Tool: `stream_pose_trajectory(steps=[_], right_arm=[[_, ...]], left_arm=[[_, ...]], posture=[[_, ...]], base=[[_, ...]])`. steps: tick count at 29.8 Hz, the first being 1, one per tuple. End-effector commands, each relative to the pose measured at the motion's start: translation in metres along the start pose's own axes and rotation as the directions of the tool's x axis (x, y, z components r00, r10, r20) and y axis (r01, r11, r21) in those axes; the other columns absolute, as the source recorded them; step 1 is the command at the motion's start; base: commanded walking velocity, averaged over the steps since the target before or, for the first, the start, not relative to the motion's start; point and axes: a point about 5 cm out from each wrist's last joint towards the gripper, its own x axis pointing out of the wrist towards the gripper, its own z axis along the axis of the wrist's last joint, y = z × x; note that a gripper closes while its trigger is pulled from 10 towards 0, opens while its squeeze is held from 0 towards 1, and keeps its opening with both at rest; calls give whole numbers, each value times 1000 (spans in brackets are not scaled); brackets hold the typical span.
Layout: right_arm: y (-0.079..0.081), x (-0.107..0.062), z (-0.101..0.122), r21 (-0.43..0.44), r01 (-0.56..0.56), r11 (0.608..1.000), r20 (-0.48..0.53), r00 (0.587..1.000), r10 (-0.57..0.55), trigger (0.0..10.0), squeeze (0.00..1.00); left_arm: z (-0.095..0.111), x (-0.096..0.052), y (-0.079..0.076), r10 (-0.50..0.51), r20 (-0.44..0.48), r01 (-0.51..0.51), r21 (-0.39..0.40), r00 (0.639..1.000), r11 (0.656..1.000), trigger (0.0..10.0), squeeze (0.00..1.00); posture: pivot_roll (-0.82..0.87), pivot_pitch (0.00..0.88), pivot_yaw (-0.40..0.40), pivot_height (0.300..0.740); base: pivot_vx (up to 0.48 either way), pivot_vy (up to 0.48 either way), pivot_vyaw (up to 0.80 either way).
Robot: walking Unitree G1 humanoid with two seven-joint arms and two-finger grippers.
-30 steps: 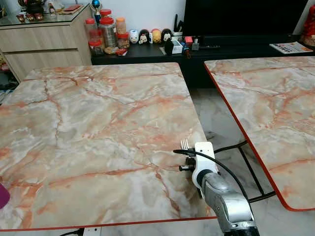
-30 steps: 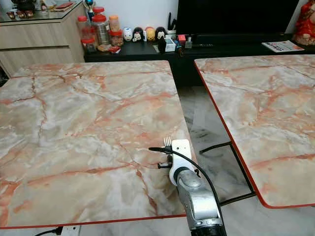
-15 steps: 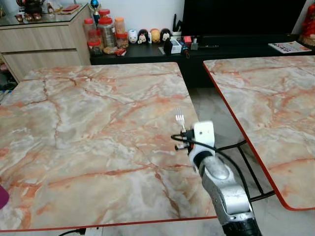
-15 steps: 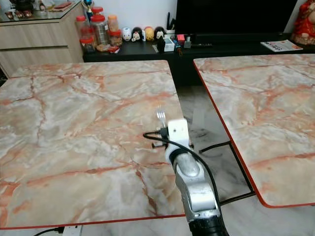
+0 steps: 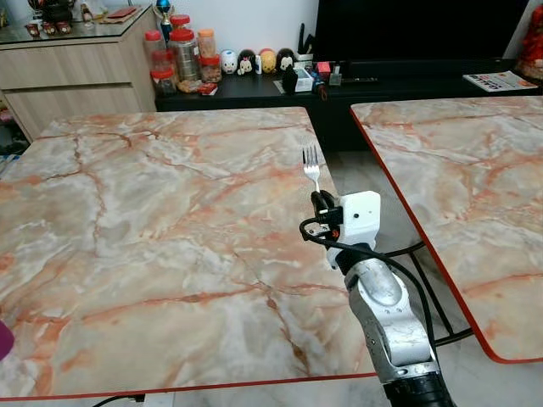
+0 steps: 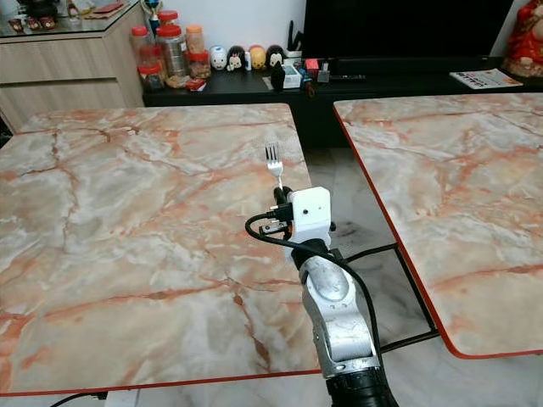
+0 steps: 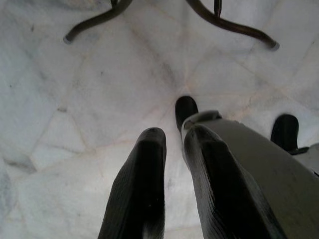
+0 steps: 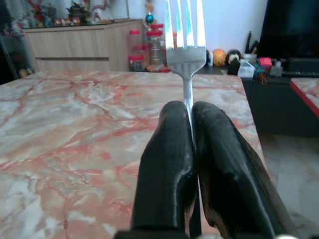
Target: Setting the table
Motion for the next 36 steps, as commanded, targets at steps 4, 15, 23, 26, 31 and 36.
stream_pose_trajectory(steps=[4,15,23,26,31,36], right_arm=[[-6,3,4,-20,7,1000,34,999,-6,10000,0],[-5,4,6,-16,1,1000,57,998,0,10000,0],[-5,5,7,-22,-3,1000,68,998,4,10000,0],[-6,6,7,-25,-2,1000,71,997,4,10000,0],[-9,6,4,-27,8,1000,65,998,-6,10000,0],[-11,7,1,-35,16,999,56,998,-14,10000,0]], left_arm=[[2,1,-3,-1,3,1,3,1000,1000,10000,0],[2,1,-4,-4,4,4,3,1000,1000,10000,0],[3,1,-4,-3,6,3,1,1000,1000,10000,0],[4,1,-6,-7,6,7,1,1000,1000,10000,0],[4,1,-7,-12,6,12,6,1000,1000,10000,0],[5,1,-7,-14,7,14,11,1000,1000,10000,0]], posture=[[-75,0,15,740],[-79,0,16,740],[-79,0,17,740],[-90,0,20,740],[-92,0,21,740],[-99,0,31,740]], base=[[0,-480,0],[0,-480,0],[0,-480,0],[0,-480,0],[0,-480,0],[0,-480,0]])
